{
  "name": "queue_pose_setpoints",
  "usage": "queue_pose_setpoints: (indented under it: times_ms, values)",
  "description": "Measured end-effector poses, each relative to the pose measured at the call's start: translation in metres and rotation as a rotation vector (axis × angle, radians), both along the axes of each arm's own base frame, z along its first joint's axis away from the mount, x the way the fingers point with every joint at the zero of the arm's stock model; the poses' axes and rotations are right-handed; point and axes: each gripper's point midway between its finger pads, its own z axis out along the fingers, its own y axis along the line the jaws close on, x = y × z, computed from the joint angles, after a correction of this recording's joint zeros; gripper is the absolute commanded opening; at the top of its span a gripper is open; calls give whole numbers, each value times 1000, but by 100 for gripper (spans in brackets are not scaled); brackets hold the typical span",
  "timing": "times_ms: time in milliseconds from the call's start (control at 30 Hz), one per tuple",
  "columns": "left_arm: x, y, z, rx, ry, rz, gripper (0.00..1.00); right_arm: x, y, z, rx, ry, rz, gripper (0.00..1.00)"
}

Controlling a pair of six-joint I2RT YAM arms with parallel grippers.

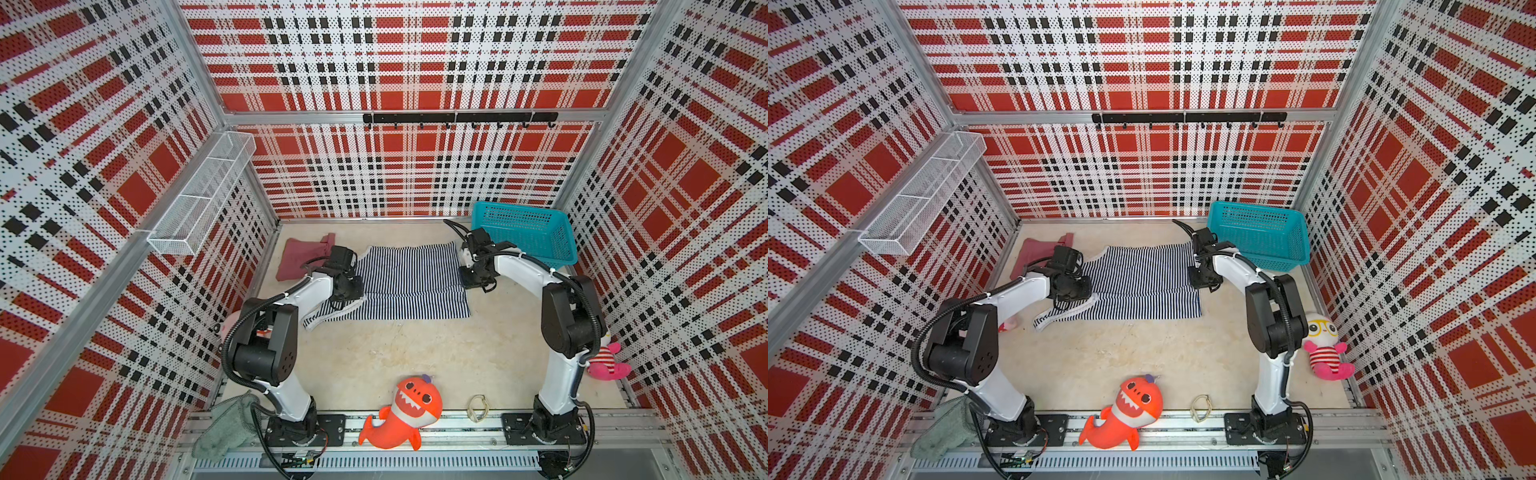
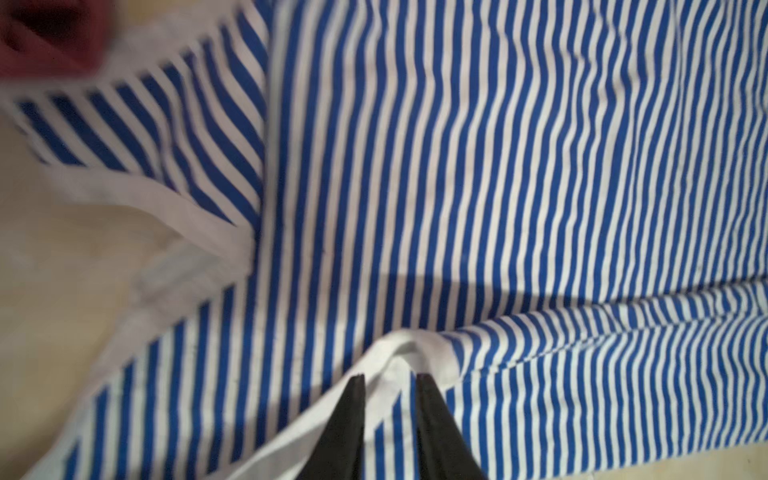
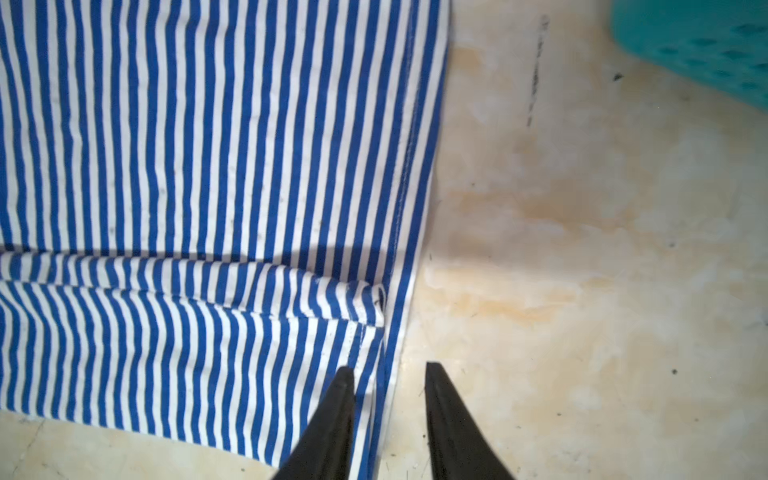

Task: Fold and stack tank tops
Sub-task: Fold the tank top at the center of the table.

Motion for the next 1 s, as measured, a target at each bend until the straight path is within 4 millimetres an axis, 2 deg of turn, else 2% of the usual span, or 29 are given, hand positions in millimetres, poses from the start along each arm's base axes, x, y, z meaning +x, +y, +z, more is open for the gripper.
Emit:
queue_pose_setpoints:
  times_ms: [133,233,300,367,467,600,767,867,1000]
  values:
    - [6,10,17,-1,-48,33,34,-10,1,19,46,-59,-12,32]
    - [-4,-8,26,-47,-82,15,34,-29,11,25,88,-73,-4,29]
    - [-17,-34,22,-107,-85,-21,33,-37,21,17,114,-60,1,28]
    - [-30,-55,9,-154,-59,-51,33,-44,29,2,128,-32,1,27]
    - [-42,-71,-11,-192,-7,-65,32,-50,37,-18,139,10,1,26]
    - [-29,-68,-23,-209,-12,-33,32,-41,39,-30,135,10,-16,23]
    - [-4,-60,-37,-204,-16,7,32,-16,36,-36,121,-29,-47,20]
    - [7,-55,-38,-197,-26,20,32,-1,28,-39,108,-54,-74,20]
    - [16,-48,-33,-181,-54,30,32,6,15,-39,67,-79,-98,21]
